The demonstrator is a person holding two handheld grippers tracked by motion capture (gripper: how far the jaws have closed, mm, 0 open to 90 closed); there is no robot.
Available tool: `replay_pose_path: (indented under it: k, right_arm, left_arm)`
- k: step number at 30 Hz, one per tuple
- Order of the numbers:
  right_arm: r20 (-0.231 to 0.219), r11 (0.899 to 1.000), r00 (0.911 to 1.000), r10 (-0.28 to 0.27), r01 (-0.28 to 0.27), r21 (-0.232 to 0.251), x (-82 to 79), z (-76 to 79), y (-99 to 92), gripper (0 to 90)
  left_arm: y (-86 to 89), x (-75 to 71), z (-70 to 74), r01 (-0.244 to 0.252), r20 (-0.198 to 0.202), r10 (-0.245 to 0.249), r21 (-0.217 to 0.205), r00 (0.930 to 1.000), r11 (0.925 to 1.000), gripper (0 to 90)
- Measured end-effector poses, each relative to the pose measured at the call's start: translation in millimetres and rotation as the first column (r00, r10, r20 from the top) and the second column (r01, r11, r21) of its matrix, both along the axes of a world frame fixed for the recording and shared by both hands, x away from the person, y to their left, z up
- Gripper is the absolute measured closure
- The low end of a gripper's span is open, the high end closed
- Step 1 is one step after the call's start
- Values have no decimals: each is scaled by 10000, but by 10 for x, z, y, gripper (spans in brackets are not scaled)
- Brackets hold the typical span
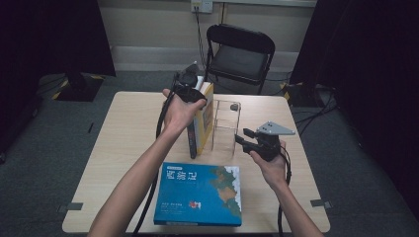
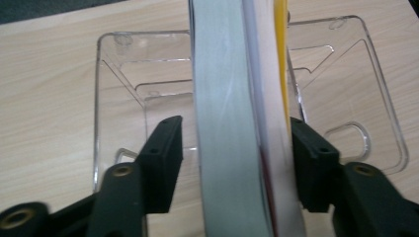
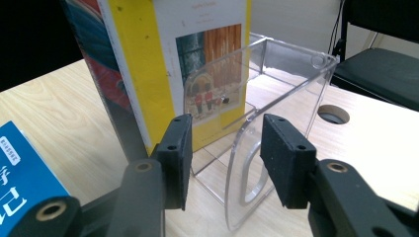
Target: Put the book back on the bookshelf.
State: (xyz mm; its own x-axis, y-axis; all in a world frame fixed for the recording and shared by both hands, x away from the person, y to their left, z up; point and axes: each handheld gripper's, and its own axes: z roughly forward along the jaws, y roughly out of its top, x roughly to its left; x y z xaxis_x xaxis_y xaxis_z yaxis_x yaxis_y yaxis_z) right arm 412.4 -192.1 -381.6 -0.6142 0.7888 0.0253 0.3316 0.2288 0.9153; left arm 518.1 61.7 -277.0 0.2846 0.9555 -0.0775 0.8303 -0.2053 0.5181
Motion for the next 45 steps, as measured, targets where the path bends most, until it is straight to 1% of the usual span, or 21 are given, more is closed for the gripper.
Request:
replay_pose_path:
  k: [3,8,9,10,15,16,18,21,22,23,24,28,30,31,34,36,37,38,40,42,45]
  right_arm:
    - [-33,10000,10000,-11,11,14,-2,-22,-1,555]
    - [-70,10000,10000,21,-21,-3,3,-61,14,541]
    - [-70,10000,10000,21,-21,-3,3,-61,14,541]
    - [-154,10000,9999,4,-4,27,11,-78,22,535]
    - [-243,10000,9997,34,-35,-38,29,-129,49,511]
    - [-283,10000,9996,22,-23,-29,38,-145,63,502]
    - [-291,10000,9996,26,-27,-51,41,-154,82,496]
    - [-308,9999,9995,81,-83,-56,43,-164,100,489]
    - [-314,9999,9995,97,-98,-53,41,-174,120,487]
    - [-314,9999,9995,97,-98,-53,41,-174,120,487]
    - [-327,9999,9994,151,-154,-73,43,-186,134,479]
    - [-393,9998,9991,180,-183,-91,46,-207,142,475]
    - [-445,9999,9989,140,-143,-66,51,-218,143,474]
    - [-445,9999,9989,140,-143,-66,51,-218,143,474]
    - [-423,9998,9990,149,-154,-120,40,-229,145,475]
    - [-482,9998,9987,142,-147,-104,33,-245,141,474]
    - [-503,9998,9986,136,-143,-148,31,-254,139,474]
    - [-517,9997,9986,123,-135,-218,30,-262,139,474]
    - [-552,9997,9984,90,-103,-218,17,-271,135,474]
    - [-556,9997,9984,102,-115,-224,13,-272,133,474]
    - [-553,9997,9984,106,-117,-195,-14,-269,132,474]
  left_arm:
    - [41,-13,-19,369,-34,-371,-416,9993,9985,407]
    - [117,-59,-5,756,393,-732,-624,9965,9952,355]
    - [136,-73,0,1051,529,-1010,-825,9935,9910,355]
    - [197,-107,18,1290,878,-1183,-1289,9891,9832,349]
    - [283,-166,0,1548,1447,-1333,-1490,9805,9767,337]
    - [334,-197,-7,1688,1765,-1370,-1801,9747,9691,330]
    - [370,-227,-17,1887,1985,-1484,-2026,9688,9609,319]
    - [415,-265,-19,1909,2180,-1423,-2212,9655,9564,314]
    - [468,-310,-2,2034,2432,-1458,-2315,9590,9513,314]
    - [468,-310,-2,2034,2432,-1458,-2315,9590,9513,314]
    - [531,-375,29,2270,2951,-1495,-2487,9437,9416,313]
    - [613,-473,57,2258,3197,-1381,-2562,9374,9399,319]
    - [698,-577,38,2312,3497,-1304,-2642,9278,9363,334]
    - [698,-577,38,2312,3497,-1304,-2642,9278,9363,335]
    - [794,-682,-32,2539,3740,-1342,-2920,9177,9221,343]
    - [867,-755,-82,2504,3894,-1180,-3092,9135,9175,374]
    - [897,-778,-107,2593,3867,-1301,-3038,9130,9167,380]
    - [930,-799,-130,2676,3850,-1363,-3118,9128,9117,373]
    - [995,-842,-173,2557,3865,-1239,-3114,9140,9152,354]
    - [1048,-870,-234,2595,3799,-1305,-3115,9158,9141,353]
    - [1135,-948,-361,2667,3836,-1309,-3263,9142,9069,354]
